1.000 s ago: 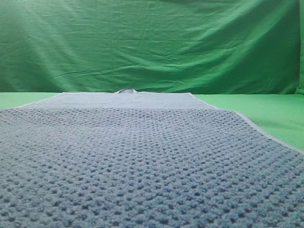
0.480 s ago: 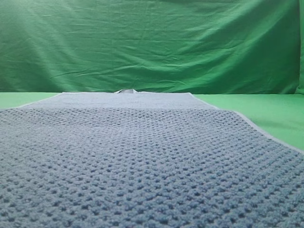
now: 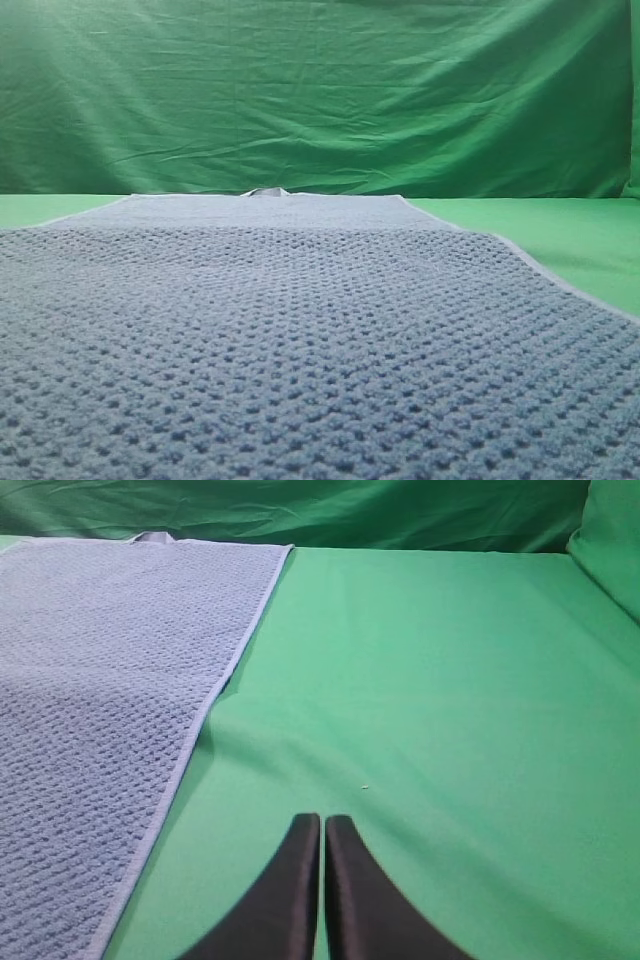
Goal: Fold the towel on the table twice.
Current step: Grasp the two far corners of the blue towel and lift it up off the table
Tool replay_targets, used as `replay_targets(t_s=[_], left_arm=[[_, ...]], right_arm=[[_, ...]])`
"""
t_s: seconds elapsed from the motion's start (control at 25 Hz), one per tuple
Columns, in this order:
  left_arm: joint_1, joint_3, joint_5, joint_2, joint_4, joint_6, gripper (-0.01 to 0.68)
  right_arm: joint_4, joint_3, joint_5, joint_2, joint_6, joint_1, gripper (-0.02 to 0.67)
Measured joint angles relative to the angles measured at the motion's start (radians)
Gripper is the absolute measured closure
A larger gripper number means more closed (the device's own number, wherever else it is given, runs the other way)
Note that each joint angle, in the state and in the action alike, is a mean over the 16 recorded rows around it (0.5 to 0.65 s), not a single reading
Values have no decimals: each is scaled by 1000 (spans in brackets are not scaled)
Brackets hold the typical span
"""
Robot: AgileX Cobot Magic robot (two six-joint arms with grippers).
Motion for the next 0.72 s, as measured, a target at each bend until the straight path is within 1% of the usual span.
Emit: replay_targets(t_s=[0.2,0.4,0.56,0.72], left_arm=[[0,1,-69,0,-109,-1,673],[0,-3,-130,0,-300,-6,673],[0,-35,-128,2,-450,-2,673],[0,-95,-100,34,-552,30,673]], right_arm=[[27,0,-64,0,3,0,649],[110,0,-182,0,8,0,649],[189,-18,-260,0,3,5,649],[262,-66,-285,18,-20,12,649]])
